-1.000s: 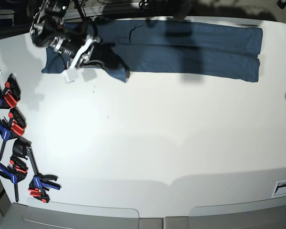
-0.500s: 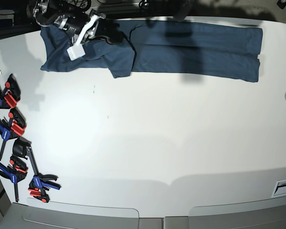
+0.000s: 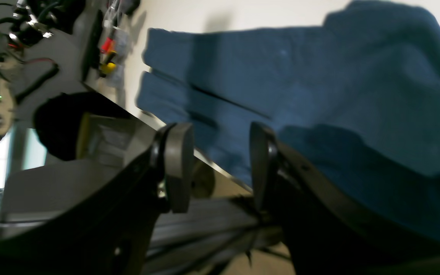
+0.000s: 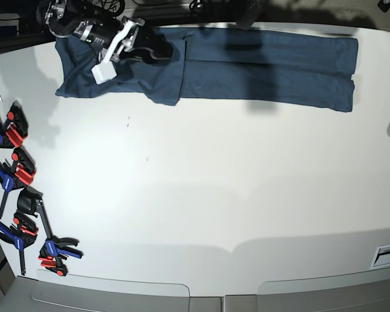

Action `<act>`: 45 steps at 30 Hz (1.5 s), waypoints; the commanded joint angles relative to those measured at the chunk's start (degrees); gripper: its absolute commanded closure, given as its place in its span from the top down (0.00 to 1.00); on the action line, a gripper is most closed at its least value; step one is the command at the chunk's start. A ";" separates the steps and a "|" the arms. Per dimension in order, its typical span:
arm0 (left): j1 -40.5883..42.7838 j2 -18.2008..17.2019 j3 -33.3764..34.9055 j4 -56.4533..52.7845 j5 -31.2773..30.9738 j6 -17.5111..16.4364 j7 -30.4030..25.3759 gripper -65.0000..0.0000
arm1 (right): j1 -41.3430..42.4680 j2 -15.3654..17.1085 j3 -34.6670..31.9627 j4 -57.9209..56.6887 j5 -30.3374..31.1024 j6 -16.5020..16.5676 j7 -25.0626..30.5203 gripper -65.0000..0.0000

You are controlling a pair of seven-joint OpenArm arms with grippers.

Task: Fold the T-shirt properly
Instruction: 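Move the left gripper to the shirt's other end and grasp the edge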

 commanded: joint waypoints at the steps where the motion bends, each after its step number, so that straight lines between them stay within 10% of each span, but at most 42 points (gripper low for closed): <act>1: -0.46 -2.05 -0.44 0.90 -1.60 -0.34 0.02 0.41 | -0.11 0.33 0.55 2.19 2.84 0.32 1.06 0.35; 28: 16.50 13.64 -0.31 3.98 -1.60 -0.34 0.52 0.58 | 9.07 0.33 10.58 8.50 -7.52 0.32 6.54 0.35; 45: 16.79 20.85 1.36 11.08 11.34 -0.34 -6.12 0.57 | 10.82 0.33 10.58 8.50 -9.03 0.32 7.54 0.35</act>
